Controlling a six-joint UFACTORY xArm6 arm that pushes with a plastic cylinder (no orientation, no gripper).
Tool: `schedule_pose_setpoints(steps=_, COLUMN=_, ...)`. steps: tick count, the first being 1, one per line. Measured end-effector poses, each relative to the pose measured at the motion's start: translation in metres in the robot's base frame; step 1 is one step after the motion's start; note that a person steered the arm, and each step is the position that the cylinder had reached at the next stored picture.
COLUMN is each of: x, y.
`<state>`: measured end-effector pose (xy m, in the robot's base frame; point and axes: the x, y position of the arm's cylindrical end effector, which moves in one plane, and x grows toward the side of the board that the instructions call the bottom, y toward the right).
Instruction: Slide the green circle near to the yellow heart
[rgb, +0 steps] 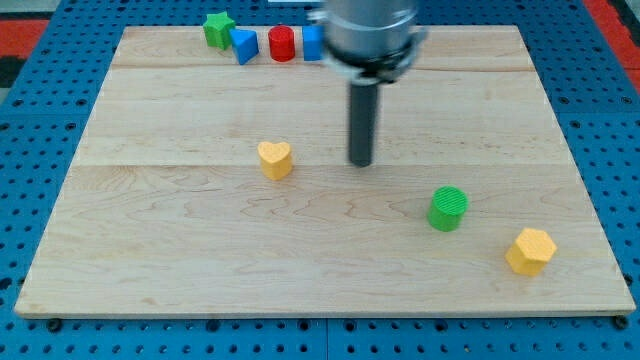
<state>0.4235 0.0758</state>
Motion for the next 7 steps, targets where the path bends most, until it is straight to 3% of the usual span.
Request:
schedule_pose_setpoints(steps=1, x=0.002, y=0.069)
schedule_pose_setpoints(steps=2, x=0.05, y=0.109)
schedule_pose_setpoints(steps=4, x=0.114, y=0.077)
schedule_pose_setpoints(steps=6, x=0.074, y=0.025)
schedule_pose_setpoints(steps=7, x=0.058, y=0.042)
